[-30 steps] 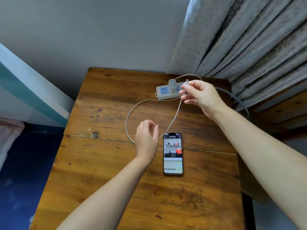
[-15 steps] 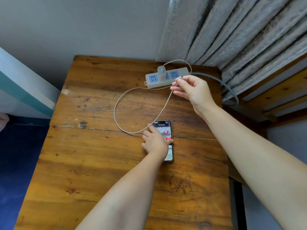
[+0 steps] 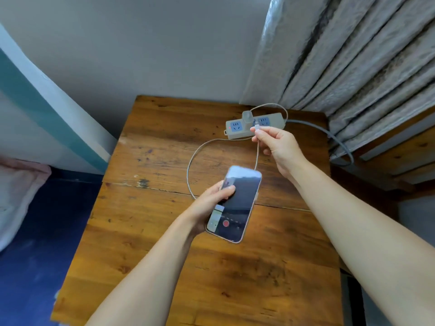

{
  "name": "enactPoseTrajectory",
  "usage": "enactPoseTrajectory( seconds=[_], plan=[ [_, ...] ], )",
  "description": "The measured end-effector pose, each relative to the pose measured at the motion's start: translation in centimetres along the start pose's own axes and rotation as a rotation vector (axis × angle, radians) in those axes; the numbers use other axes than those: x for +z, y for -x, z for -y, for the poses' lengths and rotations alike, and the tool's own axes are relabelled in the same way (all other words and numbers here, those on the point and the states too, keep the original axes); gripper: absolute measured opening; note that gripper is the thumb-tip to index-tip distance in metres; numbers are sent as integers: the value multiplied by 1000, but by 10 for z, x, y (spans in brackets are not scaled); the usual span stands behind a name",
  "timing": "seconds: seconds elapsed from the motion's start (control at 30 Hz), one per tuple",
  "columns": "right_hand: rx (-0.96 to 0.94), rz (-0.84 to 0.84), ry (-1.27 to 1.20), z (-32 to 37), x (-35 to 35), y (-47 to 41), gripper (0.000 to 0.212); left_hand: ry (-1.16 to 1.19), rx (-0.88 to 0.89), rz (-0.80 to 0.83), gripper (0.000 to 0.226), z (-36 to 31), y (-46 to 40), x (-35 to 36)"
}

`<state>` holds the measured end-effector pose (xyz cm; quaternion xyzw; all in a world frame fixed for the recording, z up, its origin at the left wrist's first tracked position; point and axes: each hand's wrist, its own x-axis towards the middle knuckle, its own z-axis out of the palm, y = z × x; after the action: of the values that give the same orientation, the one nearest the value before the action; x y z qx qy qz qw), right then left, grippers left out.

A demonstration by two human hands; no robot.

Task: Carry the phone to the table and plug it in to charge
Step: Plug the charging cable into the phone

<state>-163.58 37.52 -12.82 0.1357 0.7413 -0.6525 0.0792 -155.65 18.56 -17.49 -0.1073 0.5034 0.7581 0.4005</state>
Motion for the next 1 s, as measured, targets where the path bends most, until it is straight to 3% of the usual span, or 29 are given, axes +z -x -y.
enactPoseTrajectory(
  seconds=[0.27,0.57,0.9,1.0],
  plan=[
    [142,205,-170,2,35,19,17,589,197,-132,37,-57,-1,-34],
    [112,562,30,4,51,48,14,688,378,-186,39,-73,-2,-49],
    [87,486,86,0,76,60,14,696,349,-153,76,-70,-10,-53],
    [119,461,47,0,79,60,13,745,337,-131,77,-70,-13,-54]
  ],
)
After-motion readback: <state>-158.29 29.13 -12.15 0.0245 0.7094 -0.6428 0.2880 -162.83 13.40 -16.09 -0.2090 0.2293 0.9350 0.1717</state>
